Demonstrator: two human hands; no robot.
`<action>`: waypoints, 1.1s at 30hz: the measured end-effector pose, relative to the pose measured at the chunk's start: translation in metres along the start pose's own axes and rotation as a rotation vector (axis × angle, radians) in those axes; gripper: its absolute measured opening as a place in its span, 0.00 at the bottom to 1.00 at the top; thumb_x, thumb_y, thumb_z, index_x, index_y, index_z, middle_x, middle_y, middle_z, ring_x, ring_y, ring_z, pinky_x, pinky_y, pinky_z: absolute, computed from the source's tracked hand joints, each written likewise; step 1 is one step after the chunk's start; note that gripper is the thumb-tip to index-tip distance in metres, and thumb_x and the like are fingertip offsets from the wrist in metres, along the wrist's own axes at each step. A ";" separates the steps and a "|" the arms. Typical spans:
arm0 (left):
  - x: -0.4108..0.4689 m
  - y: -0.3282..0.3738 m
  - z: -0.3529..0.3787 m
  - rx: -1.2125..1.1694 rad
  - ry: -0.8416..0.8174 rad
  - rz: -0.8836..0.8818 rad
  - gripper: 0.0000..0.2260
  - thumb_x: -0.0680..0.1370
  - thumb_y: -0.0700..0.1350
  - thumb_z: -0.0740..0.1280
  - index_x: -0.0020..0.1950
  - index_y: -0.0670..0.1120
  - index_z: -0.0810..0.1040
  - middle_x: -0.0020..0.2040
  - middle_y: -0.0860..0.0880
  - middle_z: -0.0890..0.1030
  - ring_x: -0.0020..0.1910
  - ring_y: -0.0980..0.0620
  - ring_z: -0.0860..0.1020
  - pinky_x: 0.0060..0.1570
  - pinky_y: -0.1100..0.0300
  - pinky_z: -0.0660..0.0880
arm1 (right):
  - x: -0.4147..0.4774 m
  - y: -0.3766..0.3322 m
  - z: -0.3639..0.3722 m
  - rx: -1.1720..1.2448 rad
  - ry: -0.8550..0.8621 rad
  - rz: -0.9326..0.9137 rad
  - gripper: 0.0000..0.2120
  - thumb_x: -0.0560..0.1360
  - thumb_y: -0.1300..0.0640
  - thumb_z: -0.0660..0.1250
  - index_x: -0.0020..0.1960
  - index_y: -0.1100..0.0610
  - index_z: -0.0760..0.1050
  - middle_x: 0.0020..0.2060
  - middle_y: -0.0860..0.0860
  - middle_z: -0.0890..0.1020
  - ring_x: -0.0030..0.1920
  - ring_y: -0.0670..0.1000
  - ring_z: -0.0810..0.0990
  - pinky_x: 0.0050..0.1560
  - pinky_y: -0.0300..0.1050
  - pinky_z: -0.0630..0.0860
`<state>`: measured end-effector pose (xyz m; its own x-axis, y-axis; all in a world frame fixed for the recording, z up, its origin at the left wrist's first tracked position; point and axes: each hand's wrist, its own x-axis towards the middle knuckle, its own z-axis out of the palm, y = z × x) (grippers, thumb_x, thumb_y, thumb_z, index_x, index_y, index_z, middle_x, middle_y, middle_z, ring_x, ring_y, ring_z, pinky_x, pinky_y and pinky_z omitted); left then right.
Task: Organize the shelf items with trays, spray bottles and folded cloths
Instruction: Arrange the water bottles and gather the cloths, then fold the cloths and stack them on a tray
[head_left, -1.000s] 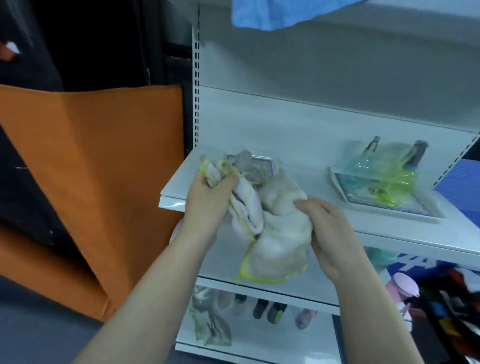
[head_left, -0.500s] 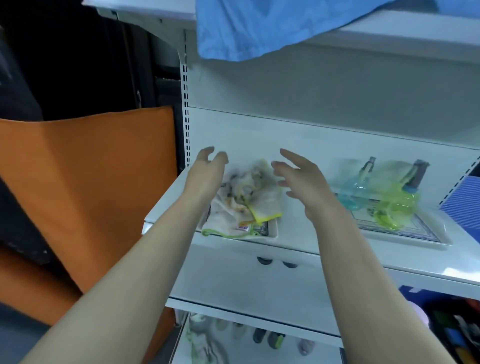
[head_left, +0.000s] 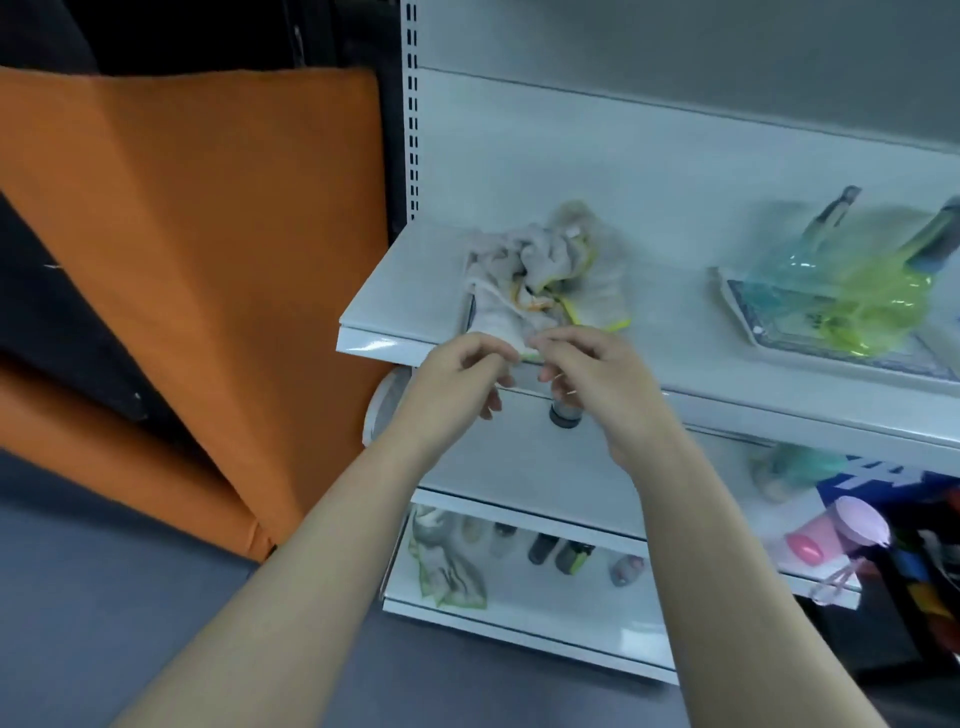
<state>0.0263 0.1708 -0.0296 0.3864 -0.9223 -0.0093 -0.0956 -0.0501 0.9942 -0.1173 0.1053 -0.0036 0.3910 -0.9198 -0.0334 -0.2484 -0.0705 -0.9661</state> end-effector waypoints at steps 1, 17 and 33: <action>-0.005 -0.008 -0.003 -0.002 -0.007 -0.015 0.10 0.77 0.36 0.62 0.47 0.46 0.82 0.35 0.51 0.80 0.32 0.50 0.77 0.35 0.55 0.74 | -0.004 0.007 0.005 0.012 -0.015 0.002 0.06 0.77 0.56 0.68 0.47 0.54 0.83 0.29 0.48 0.79 0.30 0.49 0.72 0.33 0.44 0.67; -0.062 -0.218 -0.009 0.069 0.341 -0.389 0.07 0.79 0.41 0.63 0.47 0.47 0.80 0.35 0.53 0.78 0.31 0.55 0.74 0.34 0.61 0.71 | -0.013 0.203 0.087 0.025 -0.379 0.363 0.04 0.76 0.56 0.70 0.45 0.55 0.82 0.27 0.46 0.78 0.32 0.49 0.72 0.37 0.41 0.70; -0.036 -0.485 0.078 0.180 0.314 -0.578 0.05 0.78 0.44 0.64 0.46 0.51 0.80 0.41 0.50 0.82 0.36 0.47 0.78 0.44 0.52 0.75 | 0.029 0.458 0.065 -0.156 -0.602 0.498 0.08 0.73 0.48 0.72 0.52 0.46 0.81 0.48 0.46 0.84 0.43 0.46 0.80 0.49 0.42 0.76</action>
<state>-0.0132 0.1982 -0.5199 0.6667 -0.5744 -0.4749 0.0657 -0.5893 0.8052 -0.1618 0.0721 -0.4634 0.6019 -0.4936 -0.6278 -0.6240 0.1998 -0.7554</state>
